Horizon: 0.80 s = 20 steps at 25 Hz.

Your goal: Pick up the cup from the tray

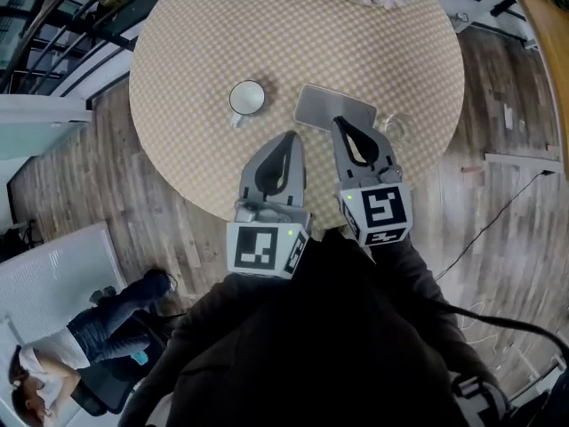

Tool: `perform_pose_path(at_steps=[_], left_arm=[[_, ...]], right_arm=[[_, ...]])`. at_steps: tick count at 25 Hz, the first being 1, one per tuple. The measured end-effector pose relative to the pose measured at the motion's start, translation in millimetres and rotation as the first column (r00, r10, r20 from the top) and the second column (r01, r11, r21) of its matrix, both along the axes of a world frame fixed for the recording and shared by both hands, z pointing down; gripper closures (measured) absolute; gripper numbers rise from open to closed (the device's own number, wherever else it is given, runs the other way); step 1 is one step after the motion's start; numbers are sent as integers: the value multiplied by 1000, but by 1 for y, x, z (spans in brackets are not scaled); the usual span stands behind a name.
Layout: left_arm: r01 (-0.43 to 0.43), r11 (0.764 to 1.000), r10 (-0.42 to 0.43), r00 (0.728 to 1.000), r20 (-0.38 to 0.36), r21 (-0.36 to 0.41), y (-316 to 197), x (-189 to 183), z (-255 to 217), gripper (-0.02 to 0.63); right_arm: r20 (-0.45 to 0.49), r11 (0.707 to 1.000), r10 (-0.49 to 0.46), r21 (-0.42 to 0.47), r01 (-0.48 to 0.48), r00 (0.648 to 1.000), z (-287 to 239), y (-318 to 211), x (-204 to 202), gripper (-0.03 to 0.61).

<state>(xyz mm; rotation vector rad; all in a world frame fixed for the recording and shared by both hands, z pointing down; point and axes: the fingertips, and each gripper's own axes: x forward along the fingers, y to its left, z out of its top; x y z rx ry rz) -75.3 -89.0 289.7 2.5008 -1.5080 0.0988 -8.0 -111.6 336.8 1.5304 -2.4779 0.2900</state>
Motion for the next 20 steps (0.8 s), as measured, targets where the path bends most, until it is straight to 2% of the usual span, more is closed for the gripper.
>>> perform_pose_path(at_steps=[4, 7, 12, 20], left_arm=[[0, 999, 0, 1000, -1, 35, 17, 19, -19, 609], [-11, 996, 10, 1000, 15, 89, 36, 29, -39, 610], [-40, 988, 34, 999, 38, 146, 52, 50, -55, 609], [-48, 980, 40, 998, 42, 191, 71, 42, -68, 609]], right_arm=[[12, 998, 30, 56, -30, 999, -30, 22, 27, 571], [16, 992, 46, 115, -48, 999, -54, 43, 40, 571], [29, 985, 58, 162, -62, 998, -69, 60, 60, 571], [51, 976, 54, 206, -64, 997, -85, 76, 51, 572]])
